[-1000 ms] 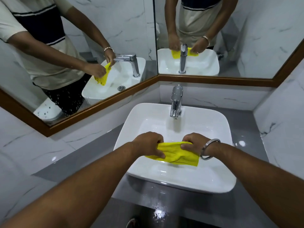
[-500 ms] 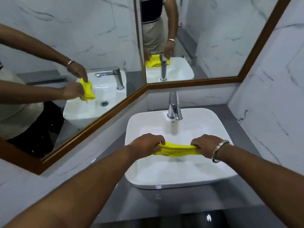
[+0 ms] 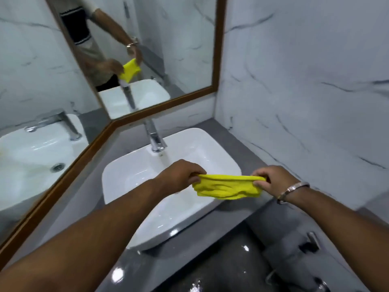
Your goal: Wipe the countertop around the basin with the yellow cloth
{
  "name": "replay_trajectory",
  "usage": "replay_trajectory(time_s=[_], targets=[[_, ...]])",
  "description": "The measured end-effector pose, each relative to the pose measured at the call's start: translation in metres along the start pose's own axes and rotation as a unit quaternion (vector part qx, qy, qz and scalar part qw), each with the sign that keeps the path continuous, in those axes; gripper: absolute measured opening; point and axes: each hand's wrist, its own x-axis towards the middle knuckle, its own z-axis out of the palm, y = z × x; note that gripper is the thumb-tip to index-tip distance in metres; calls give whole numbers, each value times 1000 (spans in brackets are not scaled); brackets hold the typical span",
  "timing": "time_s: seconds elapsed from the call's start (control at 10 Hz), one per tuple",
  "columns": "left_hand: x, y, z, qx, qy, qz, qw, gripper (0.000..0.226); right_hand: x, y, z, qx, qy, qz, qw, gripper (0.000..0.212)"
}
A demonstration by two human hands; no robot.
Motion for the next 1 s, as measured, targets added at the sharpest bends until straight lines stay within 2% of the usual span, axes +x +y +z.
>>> replay_trajectory(time_s=[0.1,0.2,0.3,0.4,0.5,0.6,0.8,0.9,1.0], targets=[[59,65,38,-23,-33,79,996,18,-82,59,-29,32,38,88,995,24],[93,118,73,-34,-58,132,989,17,-143,101,-43,58,65,164,983,9],[139,205,135,-71,-96,187,975,20,-240,168,-55,129,120,276,945,15],[167,256,184,-99,-110,223,964,23,-300,210,-55,180,151,350,907,15],[207,308,253,-94,-167,230,954,29,-355,259,-48,258,185,441,839,11],[235,325,288,-81,-191,202,957,31,-365,288,-40,269,217,496,797,13],[301,357,360,-107,-235,117,959,30,-370,349,-13,201,265,562,758,14],[309,369,372,-1,-200,172,965,18,-369,352,2,55,206,588,780,32],[291,370,365,138,-199,236,941,36,-370,335,13,-111,116,563,811,53]])
